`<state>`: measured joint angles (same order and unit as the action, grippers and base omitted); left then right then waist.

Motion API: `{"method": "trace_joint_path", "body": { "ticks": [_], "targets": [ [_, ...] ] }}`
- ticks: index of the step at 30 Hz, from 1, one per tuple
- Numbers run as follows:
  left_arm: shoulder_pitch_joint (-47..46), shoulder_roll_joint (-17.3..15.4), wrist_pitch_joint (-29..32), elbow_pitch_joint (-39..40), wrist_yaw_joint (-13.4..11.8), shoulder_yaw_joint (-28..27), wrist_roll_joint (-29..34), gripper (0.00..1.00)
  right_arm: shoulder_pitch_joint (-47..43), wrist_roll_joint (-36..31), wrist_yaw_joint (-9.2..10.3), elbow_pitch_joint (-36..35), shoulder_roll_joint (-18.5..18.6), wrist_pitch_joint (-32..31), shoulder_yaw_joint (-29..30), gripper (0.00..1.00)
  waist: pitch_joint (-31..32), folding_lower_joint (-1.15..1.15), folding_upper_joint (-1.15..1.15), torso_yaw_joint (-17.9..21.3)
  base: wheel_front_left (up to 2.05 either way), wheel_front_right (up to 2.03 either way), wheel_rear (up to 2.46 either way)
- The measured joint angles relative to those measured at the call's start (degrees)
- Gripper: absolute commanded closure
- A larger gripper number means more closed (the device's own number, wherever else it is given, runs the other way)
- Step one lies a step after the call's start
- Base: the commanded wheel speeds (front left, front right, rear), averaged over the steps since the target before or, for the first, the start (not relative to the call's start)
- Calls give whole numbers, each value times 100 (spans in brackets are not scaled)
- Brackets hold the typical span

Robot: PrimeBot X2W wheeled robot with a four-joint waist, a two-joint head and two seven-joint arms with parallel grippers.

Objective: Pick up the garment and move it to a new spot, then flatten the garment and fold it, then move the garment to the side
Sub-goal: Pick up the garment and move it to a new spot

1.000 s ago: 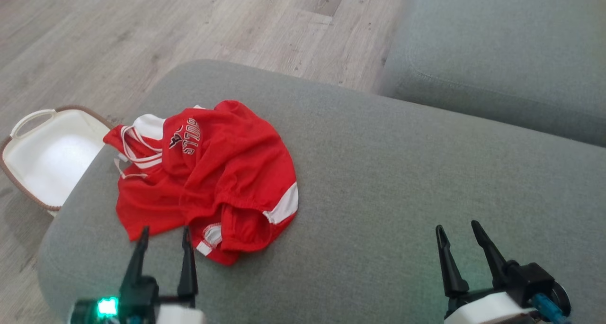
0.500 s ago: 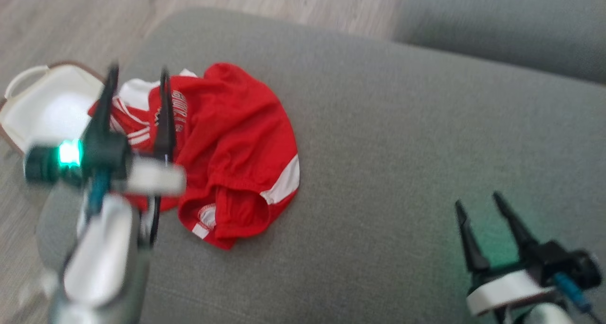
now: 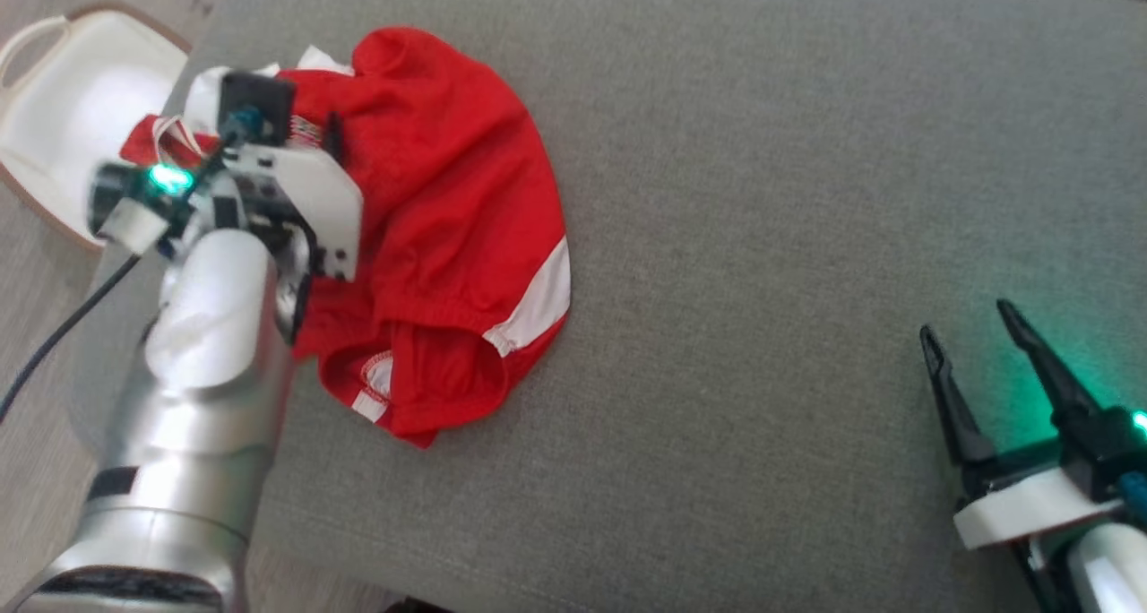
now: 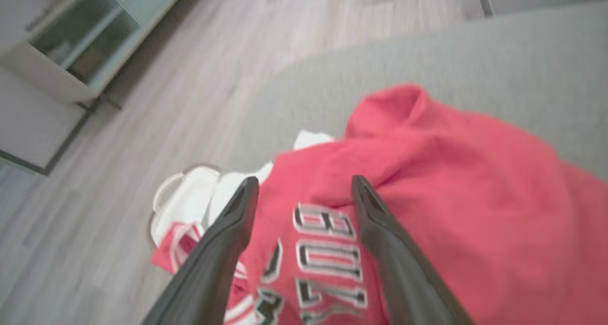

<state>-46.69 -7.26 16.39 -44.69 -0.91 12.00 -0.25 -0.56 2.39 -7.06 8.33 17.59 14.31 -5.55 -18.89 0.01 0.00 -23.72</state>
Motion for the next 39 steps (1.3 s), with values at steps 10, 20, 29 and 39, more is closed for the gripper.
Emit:
{"method": "trace_joint_path", "body": {
  "ticks": [10,20,29,39],
  "targets": [
    [-312,167,-782,-979,109,74,-163,100,114,71,0,-38,132,1,-60,0,-156,-1,0,-40,0,0,0],
    [-1071,99,-1925,-812,436,155,-244,100,123,189,0,200,-400,5,-152,0,447,-2,0,117,0,0,0],
    [-1329,88,-1954,-18,756,731,-172,100,58,254,0,411,-1174,5,-26,0,1225,-3,0,863,0,0,0],
    [-1220,111,-1819,780,849,1455,-653,100,-167,662,0,578,-1390,5,-212,0,1692,-2,0,2300,0,0,0]
  ]
}}
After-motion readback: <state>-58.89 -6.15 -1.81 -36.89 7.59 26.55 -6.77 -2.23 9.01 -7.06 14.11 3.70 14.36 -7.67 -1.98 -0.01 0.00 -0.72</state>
